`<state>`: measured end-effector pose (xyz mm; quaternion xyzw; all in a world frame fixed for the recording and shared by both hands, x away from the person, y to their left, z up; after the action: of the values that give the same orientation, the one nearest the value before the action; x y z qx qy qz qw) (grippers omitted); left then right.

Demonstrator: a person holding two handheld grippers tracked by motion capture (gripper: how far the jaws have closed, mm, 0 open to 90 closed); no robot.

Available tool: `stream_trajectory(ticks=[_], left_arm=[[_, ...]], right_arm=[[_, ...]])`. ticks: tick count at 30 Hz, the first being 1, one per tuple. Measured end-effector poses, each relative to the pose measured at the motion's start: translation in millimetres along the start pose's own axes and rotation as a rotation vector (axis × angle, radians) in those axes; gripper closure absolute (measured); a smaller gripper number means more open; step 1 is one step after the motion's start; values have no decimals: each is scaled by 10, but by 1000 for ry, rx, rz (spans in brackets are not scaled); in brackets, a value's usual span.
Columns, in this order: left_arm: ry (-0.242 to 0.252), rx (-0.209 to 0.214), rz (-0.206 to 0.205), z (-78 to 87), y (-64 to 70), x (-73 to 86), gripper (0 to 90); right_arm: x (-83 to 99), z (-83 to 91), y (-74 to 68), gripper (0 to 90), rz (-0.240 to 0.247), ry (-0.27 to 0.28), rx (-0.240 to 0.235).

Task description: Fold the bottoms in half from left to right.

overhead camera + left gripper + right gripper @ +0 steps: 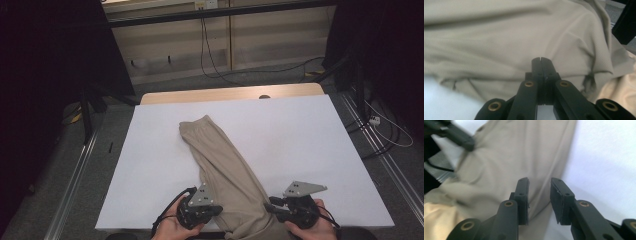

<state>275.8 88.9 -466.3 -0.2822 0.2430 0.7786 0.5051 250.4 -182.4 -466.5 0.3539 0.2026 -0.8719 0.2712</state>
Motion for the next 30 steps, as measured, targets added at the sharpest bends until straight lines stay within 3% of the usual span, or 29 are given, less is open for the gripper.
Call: stream_trajectory(ticks=[3,6,8,9,12,14,16,17,19,20,21,22,23,25,30], left_arm=[[-22,-8,14,43,-9,84,900],[21,5,49,87,-41,115,900],[41,11,70,99,-86,86,887],[53,-30,64,78,-118,52,717],[67,-29,60,45,-143,17,657],[70,-78,34,-10,-140,-25,480],[67,-79,-18,-78,-124,-51,459],[49,-121,-41,-122,-124,-45,434],[45,-113,-28,-147,-132,-32,532],[36,-117,-28,-126,-134,-33,532],[30,-122,-23,-105,-142,-24,727],[29,-111,-14,-91,-155,-9,839],[21,-104,-4,-70,-167,2,867],[8,-102,-1,-29,-168,22,879],[8,-68,30,66,-168,90,881]], right_arm=[[-114,-116,91,654,10,-17,39],[-251,-229,168,617,65,-33,87],[-318,-299,228,610,54,-39,71],[-336,-362,248,611,60,-49,81],[-305,-419,223,584,55,-65,63],[-285,-421,160,590,95,-60,87],[-272,-417,126,590,101,-65,68],[-264,-415,118,590,106,-61,66],[-258,-411,102,611,118,-67,58],[-257,-409,102,628,120,-69,52],[-258,-408,103,651,124,-74,45],[-263,-405,107,677,121,-81,39],[-267,-403,109,709,112,-84,39],[-266,-387,94,882,103,-98,12],[-209,-314,53,888,96,-98,1]])
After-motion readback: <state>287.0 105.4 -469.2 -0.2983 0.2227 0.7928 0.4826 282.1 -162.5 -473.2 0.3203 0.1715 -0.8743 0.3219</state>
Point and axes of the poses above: each handheld gripper's, and its own axes: z roughly backward along the jaws, x roughly out of its underside, y roughly to its right, the point moved 3 cm from there along -z, roughly forward along the jaws, and after that the axes turned 1 degree about -y, right-handed, at the moved point
